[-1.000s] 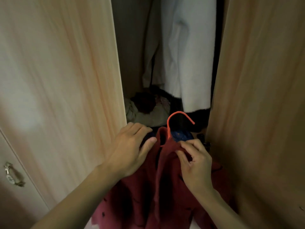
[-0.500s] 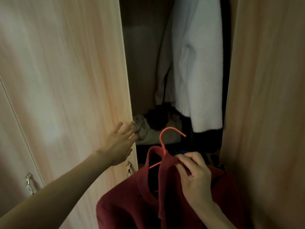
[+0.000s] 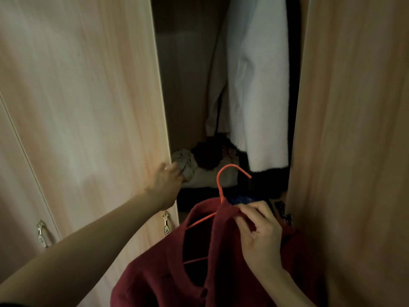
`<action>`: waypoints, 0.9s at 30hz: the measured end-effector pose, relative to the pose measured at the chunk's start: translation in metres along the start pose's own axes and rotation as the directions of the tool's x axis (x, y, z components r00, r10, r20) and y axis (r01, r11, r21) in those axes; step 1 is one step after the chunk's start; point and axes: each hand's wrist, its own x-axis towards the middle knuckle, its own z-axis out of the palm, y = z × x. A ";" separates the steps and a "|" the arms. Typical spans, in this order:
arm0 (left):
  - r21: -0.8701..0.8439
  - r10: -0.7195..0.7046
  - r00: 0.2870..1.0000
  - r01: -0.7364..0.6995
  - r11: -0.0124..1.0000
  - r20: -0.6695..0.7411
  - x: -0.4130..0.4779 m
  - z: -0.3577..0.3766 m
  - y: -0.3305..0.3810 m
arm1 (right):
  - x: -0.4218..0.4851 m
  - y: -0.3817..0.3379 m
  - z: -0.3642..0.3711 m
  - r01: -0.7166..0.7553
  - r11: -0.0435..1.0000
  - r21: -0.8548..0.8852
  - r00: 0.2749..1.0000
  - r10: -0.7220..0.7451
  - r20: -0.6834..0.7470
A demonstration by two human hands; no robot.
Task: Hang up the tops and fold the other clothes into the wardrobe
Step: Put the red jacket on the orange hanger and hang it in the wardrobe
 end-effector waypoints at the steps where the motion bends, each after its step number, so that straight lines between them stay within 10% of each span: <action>1: 0.000 -0.002 1.000 0.002 1.000 -0.006 -0.004 0.000 0.002 | -0.002 0.001 -0.003 -0.020 1.000 0.009 1.000 0.020 -0.003; 27: -0.111 0.051 0.984 -0.070 0.991 -0.172 -0.223 -0.031 -0.017 | -0.069 -0.107 -0.025 0.056 0.987 0.151 0.997 -0.063 0.042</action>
